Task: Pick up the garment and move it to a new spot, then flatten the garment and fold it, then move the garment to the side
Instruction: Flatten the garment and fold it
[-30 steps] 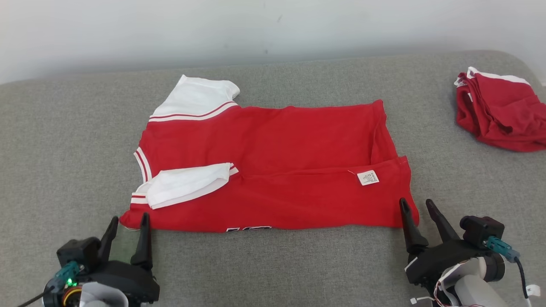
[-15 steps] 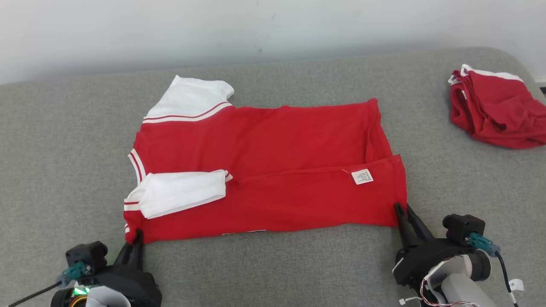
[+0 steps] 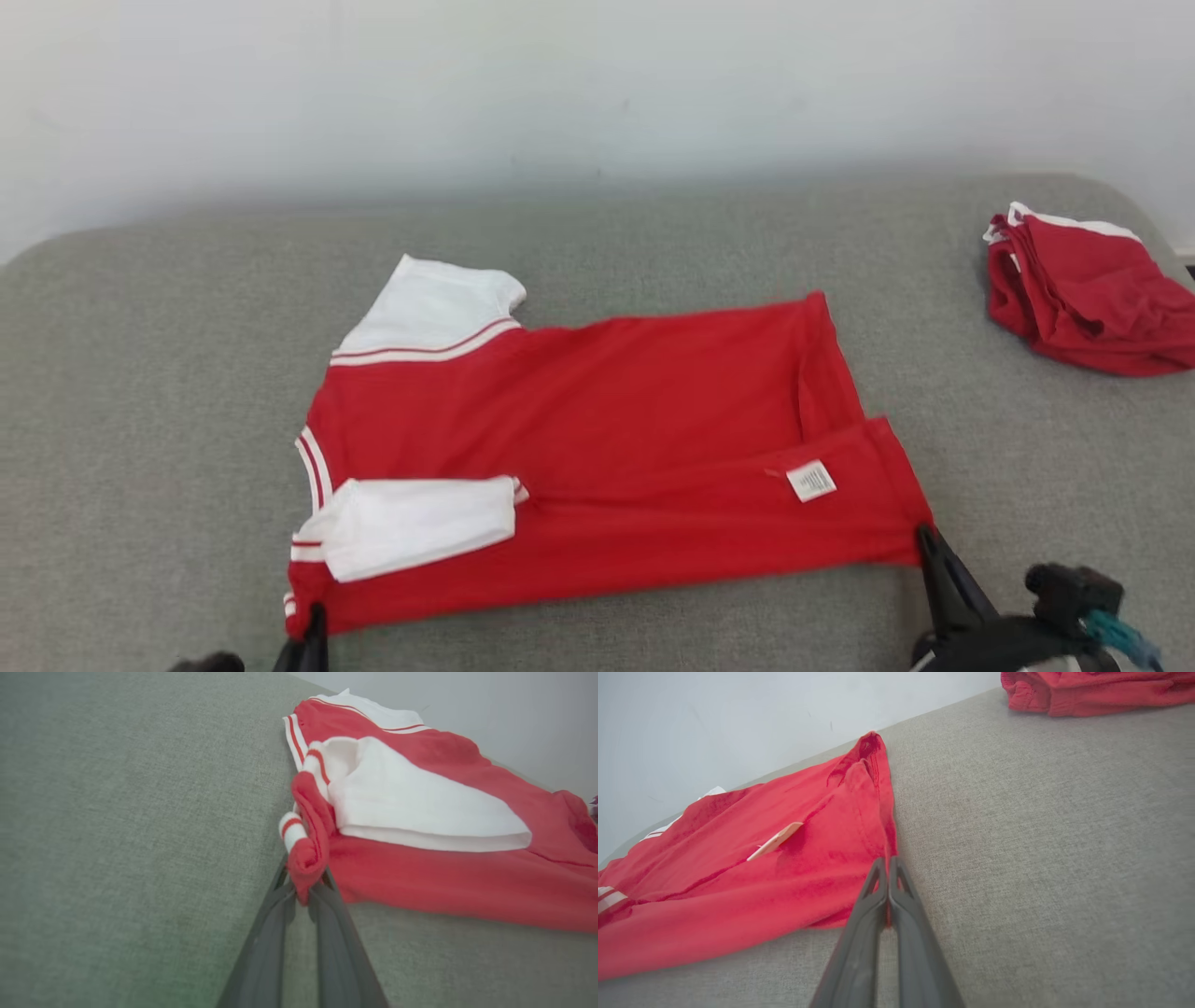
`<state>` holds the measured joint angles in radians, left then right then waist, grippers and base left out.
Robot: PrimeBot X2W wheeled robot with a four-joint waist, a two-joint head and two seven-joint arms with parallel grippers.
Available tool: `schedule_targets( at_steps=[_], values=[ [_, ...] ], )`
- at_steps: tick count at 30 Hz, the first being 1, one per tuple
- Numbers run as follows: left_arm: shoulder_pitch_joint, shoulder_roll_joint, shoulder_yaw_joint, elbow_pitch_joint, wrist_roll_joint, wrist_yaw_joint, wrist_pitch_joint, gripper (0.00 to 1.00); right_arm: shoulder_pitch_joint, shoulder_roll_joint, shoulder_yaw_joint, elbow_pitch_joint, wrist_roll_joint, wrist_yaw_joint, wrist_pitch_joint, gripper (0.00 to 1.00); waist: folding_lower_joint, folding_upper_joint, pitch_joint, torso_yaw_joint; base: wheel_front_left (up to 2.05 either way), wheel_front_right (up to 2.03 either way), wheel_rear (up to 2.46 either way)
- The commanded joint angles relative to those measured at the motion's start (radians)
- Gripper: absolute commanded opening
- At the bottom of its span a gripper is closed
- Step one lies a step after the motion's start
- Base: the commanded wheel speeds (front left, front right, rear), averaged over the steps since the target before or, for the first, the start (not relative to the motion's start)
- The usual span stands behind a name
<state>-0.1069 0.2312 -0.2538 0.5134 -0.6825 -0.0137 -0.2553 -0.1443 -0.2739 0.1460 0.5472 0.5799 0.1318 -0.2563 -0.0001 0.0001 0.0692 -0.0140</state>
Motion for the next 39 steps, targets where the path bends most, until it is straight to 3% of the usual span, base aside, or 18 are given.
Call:
schedule_targets(
  at_steps=[1,10,11,12,13,20,25,39],
  values=[
    [0.032,-0.003,0.001,-0.02,0.003,0.009,-0.006,0.0,0.032,-0.004,-0.015,-0.018,0.008,-0.003,0.001,0.0,0.0001,-0.0001,-0.016,0.014,0.0,0.0,0.0],
    [0.162,-0.012,0.0,-0.133,-0.009,0.045,0.002,0.0,0.223,0.042,-0.121,-0.199,-0.029,-0.003,0.092,0.0,0.0001,-0.0001,-0.045,0.026,0.0,0.0,0.0],
    [0.169,-0.007,-0.005,-0.136,-0.001,0.048,0.003,0.12,0.237,0.049,-0.132,-0.209,-0.038,-0.003,0.11,0.0,0.0001,-0.0001,-0.048,0.025,0.0,0.0,0.0],
    [0.171,0.001,-0.013,-0.141,0.013,0.046,0.003,0.87,0.245,0.056,-0.14,-0.225,-0.049,-0.003,0.119,0.58,0.0001,-0.0001,-0.05,0.026,0.0,0.0,0.0],
    [0.174,0.003,-0.014,-0.141,0.018,0.049,0.001,1.0,0.251,0.062,-0.152,-0.236,-0.061,-0.003,0.126,1.0,0.0001,-0.0001,-0.053,0.027,0.0,0.0,0.0],
    [0.18,0.014,0.022,-0.2,0.09,0.068,-0.01,1.0,0.272,0.095,-0.195,-0.322,-0.16,-0.003,0.111,1.0,0.0001,-0.0001,-0.069,0.033,0.0,0.0,0.0],
    [0.194,-0.001,0.108,-0.315,0.199,0.082,-0.01,1.0,0.26,0.119,-0.209,-0.386,-0.195,-0.003,0.071,1.0,0.0001,-0.0001,-0.076,0.035,0.0,0.0,0.0],
    [0.205,-0.057,0.229,-0.454,0.434,0.038,-0.01,1.0,0.221,0.177,-0.19,-0.447,-0.27,-0.003,-0.005,1.0,0.0001,-0.0001,-0.094,0.035,0.0,0.0,0.0]
  ],
)
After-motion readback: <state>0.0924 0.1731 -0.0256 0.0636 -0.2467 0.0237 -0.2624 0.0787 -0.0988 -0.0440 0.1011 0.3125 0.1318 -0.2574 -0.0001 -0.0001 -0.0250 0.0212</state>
